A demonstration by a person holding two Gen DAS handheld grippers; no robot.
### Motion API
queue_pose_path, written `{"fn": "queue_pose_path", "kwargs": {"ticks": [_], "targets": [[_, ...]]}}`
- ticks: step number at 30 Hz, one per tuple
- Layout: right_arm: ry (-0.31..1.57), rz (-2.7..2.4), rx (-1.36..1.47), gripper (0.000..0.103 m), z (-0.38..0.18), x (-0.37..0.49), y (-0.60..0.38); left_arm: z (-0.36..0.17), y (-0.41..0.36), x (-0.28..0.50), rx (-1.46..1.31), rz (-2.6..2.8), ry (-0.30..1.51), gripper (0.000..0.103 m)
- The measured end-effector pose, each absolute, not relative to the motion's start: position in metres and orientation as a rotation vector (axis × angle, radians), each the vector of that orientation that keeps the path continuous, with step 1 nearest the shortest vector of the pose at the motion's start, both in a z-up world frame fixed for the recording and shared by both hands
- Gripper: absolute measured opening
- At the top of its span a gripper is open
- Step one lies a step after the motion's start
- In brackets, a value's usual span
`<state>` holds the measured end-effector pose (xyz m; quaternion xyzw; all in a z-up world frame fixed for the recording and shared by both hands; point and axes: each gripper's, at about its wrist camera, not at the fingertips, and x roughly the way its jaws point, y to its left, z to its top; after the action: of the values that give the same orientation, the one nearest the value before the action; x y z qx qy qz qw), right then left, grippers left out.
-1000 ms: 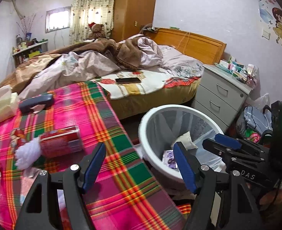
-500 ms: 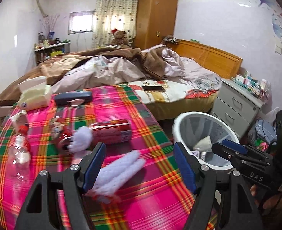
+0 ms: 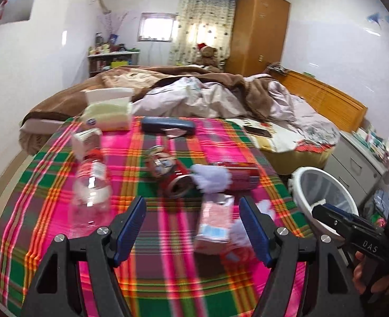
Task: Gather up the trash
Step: 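Grasp the white foam fruit net with the right tool while the left approaches the Coca-Cola bottle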
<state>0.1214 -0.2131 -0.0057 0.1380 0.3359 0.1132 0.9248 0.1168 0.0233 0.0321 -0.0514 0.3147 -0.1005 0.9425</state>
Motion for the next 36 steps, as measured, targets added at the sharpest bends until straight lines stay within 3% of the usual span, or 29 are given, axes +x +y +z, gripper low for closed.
{"fn": "queue_pose_path", "kwargs": {"ticks": [14,20,36], "targets": [[0.820,0.345,0.550,0.051,-0.033,0.147,-0.187,0.012,0.092,0.130,-0.160,-0.084,0.687,0.075],[0.859,0.356,0.619,0.059,-0.036,0.160,-0.176,0.002,0.110,0.146,-0.183,-0.057,0.715,0.075],[0.951,0.293,0.587,0.060,-0.042,0.193,-0.162,-0.011,0.123,0.188,-0.191,-0.048,0.778,0.075]]}}
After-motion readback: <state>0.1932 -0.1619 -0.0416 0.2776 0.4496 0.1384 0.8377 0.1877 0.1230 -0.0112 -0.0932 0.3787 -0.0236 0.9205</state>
